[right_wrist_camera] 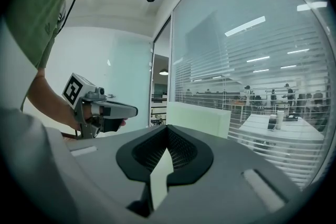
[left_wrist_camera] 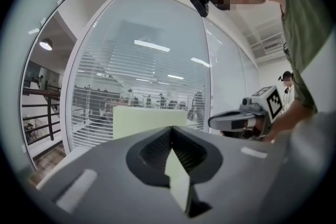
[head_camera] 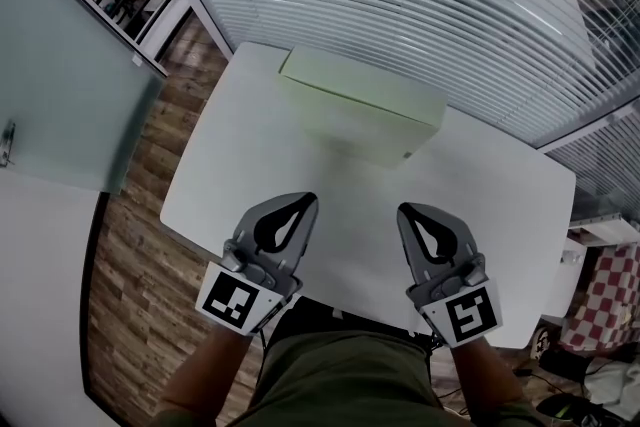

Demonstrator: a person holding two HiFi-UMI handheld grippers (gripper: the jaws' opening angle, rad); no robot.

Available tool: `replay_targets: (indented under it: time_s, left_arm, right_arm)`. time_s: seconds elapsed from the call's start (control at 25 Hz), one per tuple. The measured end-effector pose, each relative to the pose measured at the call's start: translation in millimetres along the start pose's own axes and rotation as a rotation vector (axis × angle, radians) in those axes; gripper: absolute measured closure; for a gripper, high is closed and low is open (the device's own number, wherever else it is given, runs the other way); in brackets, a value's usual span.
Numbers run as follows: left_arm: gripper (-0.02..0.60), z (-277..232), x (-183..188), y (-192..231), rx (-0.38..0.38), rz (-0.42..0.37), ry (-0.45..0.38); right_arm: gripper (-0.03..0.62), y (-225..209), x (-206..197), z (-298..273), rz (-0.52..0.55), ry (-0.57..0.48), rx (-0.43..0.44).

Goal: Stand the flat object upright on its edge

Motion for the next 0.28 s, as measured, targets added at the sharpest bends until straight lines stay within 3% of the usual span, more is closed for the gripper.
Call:
replay_targets:
  time_s: [0.28]
  left_arm:
    - [0.581, -4.0, -0.6, -1.2, 0.004, -0.002, 0.003]
  right_arm:
    - [0.583, -5.8, -0.3, 1.3, -0.001, -0.008, 0.002]
Point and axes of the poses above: the fingertips, and each gripper's own axes: z backward along the fingers, y to its left, x out of its top, the point moved 7 cm from there along z, backward along the fingers
